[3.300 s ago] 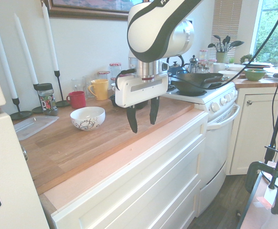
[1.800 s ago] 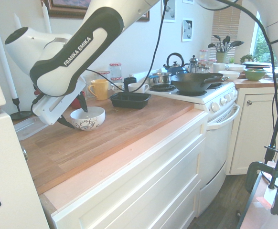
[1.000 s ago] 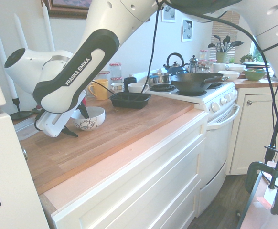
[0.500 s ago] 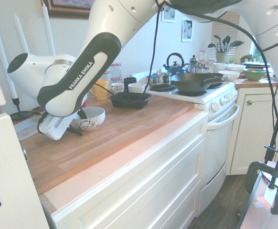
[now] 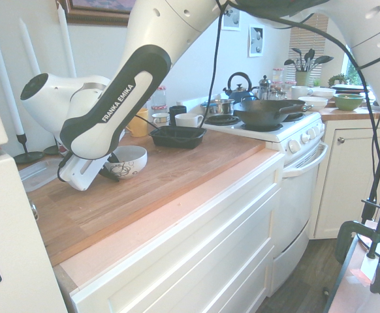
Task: Pour the cereal into the box
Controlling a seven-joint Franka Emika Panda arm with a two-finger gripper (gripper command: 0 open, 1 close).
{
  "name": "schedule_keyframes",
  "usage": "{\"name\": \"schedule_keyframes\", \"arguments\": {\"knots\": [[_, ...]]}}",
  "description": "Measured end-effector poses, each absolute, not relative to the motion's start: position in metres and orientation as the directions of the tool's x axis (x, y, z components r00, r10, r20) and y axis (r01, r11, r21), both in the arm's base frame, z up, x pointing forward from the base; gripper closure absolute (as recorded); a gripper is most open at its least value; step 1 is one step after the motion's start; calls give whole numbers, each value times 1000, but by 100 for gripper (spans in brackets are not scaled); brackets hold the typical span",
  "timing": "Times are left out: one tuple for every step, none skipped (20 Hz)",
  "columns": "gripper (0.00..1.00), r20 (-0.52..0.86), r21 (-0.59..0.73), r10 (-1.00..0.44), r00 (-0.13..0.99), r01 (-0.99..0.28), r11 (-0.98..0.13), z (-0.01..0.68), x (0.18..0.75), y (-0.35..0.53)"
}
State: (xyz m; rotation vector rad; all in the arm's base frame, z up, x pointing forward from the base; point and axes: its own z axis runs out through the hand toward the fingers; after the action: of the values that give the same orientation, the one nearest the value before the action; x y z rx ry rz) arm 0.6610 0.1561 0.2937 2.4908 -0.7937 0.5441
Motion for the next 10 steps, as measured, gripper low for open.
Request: {"name": "schedule_keyframes", "arguments": {"knots": [[100,495,307,-437,751,-621,-721,294,661,154],[100,495,305,-442,748,-626,-718,294,662,151],[100,494,302,-448,745,-630,-715,295,662,149],[100,493,298,-455,741,-636,-712,295,663,147],[100,491,290,-466,736,-643,-709,297,664,144],[100,488,280,-480,729,-651,-705,300,665,141],[100,484,268,-495,722,-661,-701,302,666,137],[100,481,256,-510,713,-670,-697,306,667,134],[100,477,243,-525,705,-680,-692,310,668,131],[100,474,231,-538,697,-688,-688,315,669,128]]}}
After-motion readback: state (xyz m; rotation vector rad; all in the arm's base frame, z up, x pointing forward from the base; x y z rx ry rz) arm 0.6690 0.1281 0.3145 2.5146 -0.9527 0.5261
